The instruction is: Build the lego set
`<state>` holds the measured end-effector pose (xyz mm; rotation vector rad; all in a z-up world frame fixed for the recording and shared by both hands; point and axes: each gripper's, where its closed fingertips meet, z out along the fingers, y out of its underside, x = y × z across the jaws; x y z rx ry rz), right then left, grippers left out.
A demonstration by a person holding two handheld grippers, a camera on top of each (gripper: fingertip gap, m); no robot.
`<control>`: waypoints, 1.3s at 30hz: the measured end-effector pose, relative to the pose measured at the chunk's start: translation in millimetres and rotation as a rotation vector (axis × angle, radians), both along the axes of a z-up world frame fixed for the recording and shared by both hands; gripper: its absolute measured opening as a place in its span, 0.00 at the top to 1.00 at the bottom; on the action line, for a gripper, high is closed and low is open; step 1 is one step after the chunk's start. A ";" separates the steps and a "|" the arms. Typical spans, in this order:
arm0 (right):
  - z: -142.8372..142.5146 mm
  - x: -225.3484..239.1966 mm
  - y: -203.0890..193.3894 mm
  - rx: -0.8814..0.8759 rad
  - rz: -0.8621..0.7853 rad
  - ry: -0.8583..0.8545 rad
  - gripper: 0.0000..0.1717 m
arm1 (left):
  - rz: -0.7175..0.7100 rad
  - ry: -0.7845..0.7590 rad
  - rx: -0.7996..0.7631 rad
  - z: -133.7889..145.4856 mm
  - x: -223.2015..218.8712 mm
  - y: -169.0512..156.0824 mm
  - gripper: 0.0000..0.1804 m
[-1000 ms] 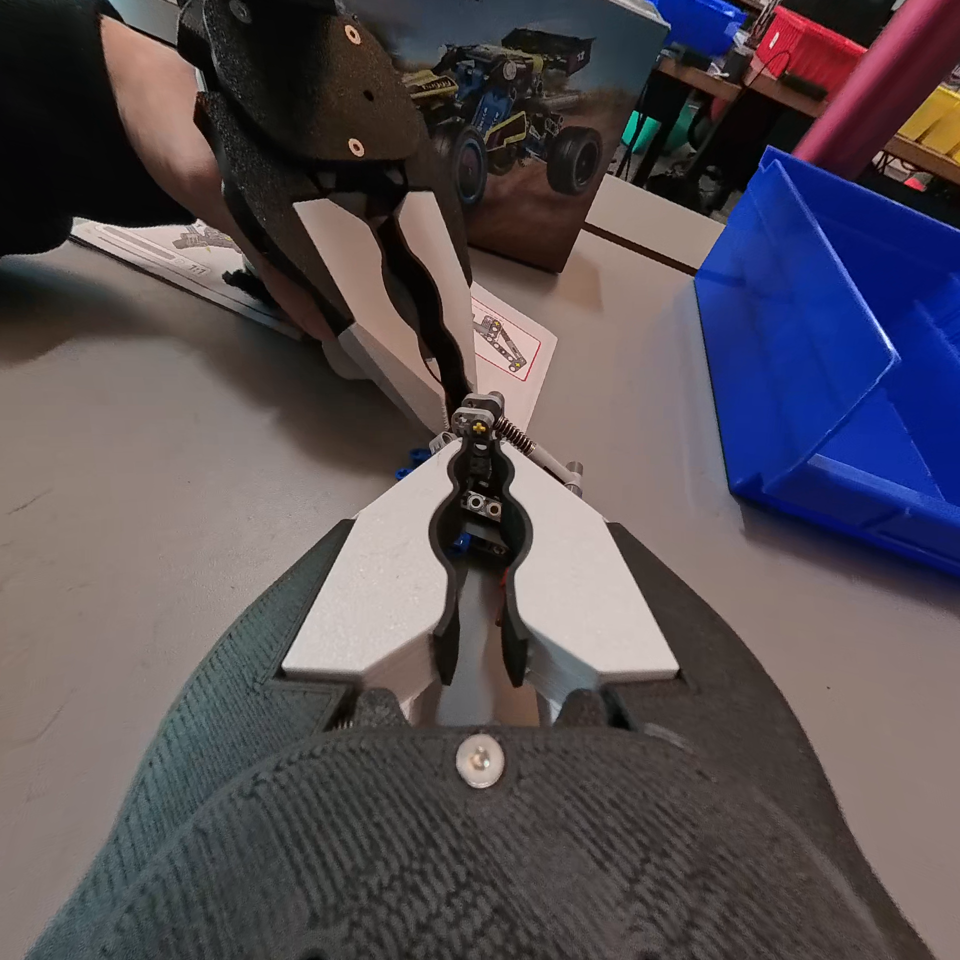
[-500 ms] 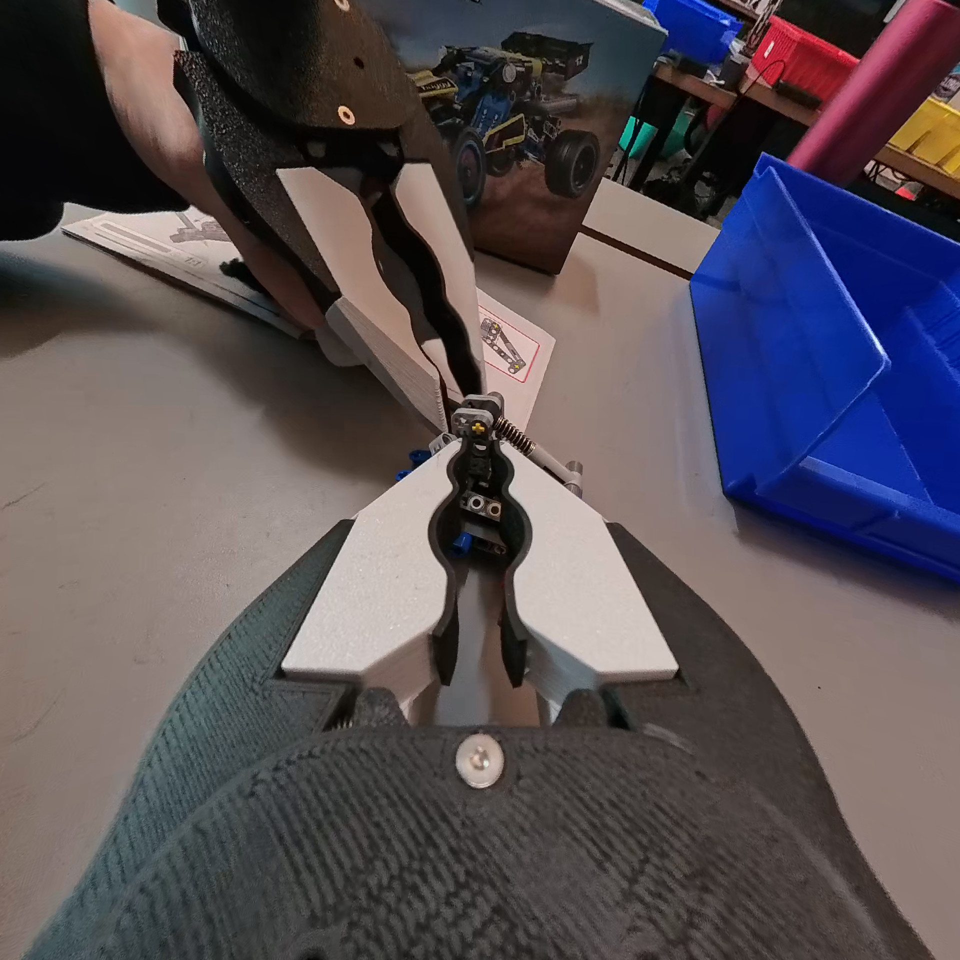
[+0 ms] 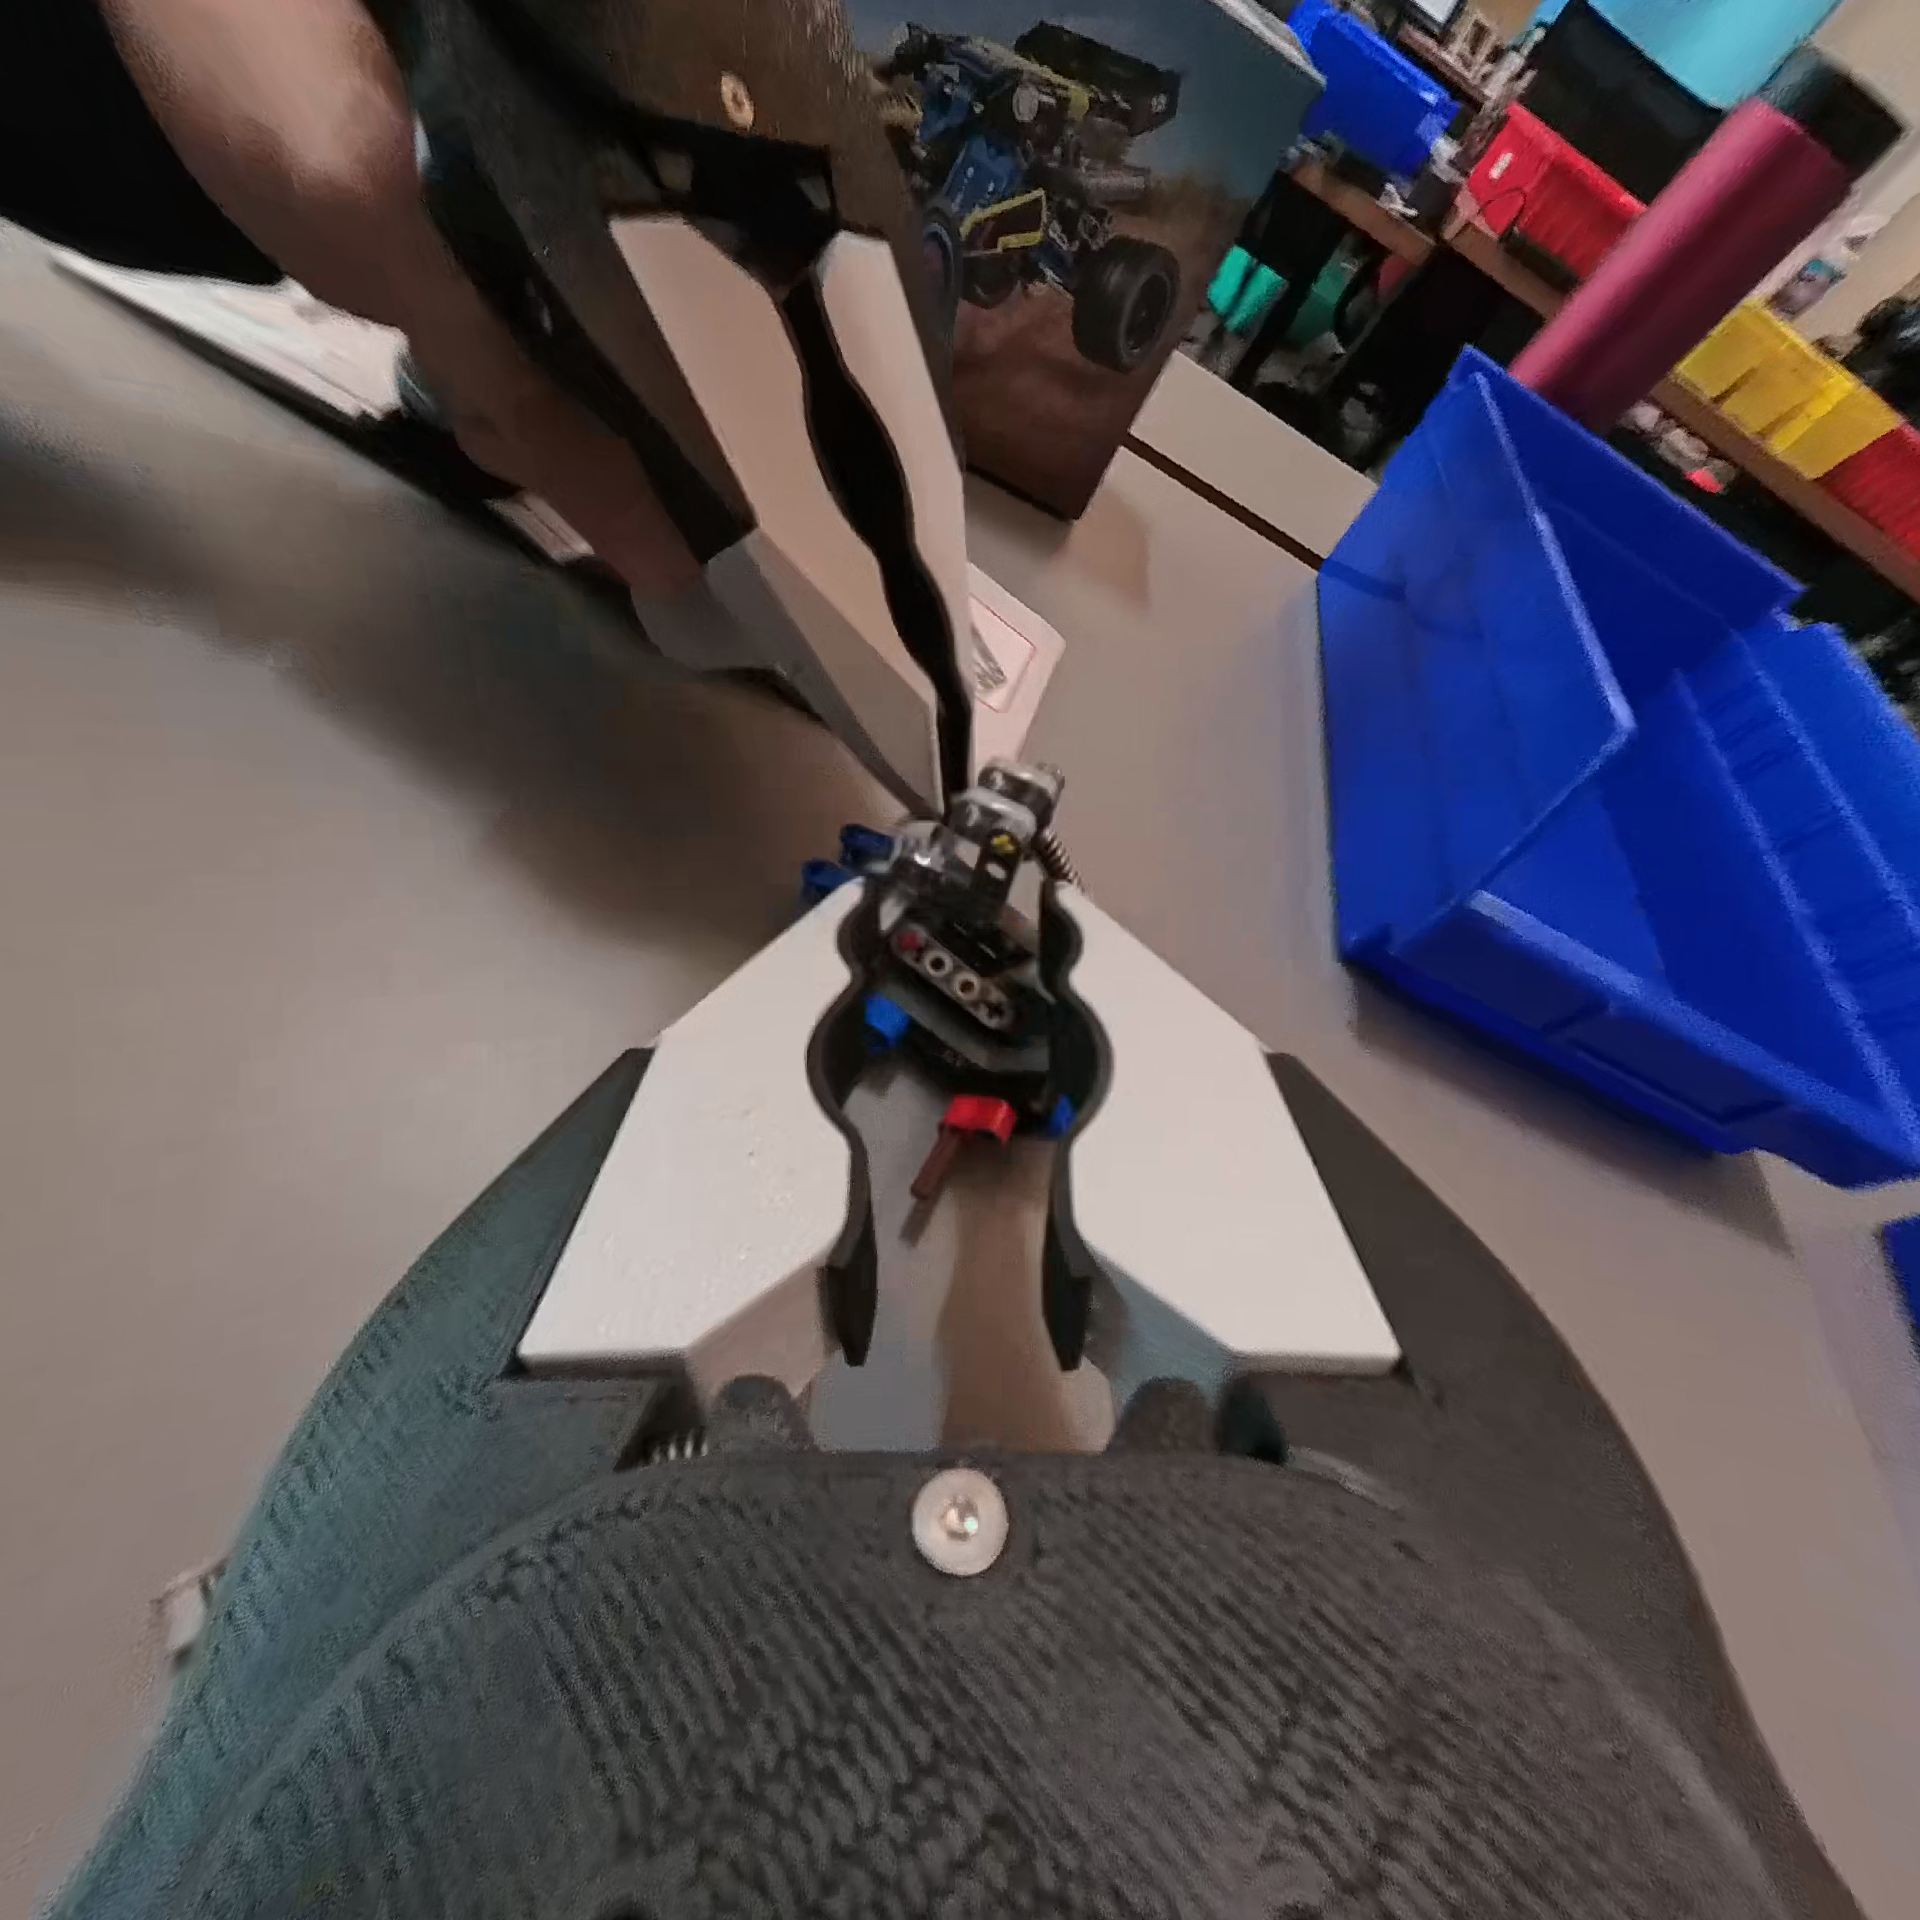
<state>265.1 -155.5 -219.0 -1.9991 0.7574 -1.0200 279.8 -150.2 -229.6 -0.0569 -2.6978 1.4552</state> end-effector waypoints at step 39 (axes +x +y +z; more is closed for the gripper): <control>2.5 -5.6 -23.5 0.317 -0.074 0.139 0.90 | 0.139 0.020 0.030 5.2 -8.1 -17.5 1.00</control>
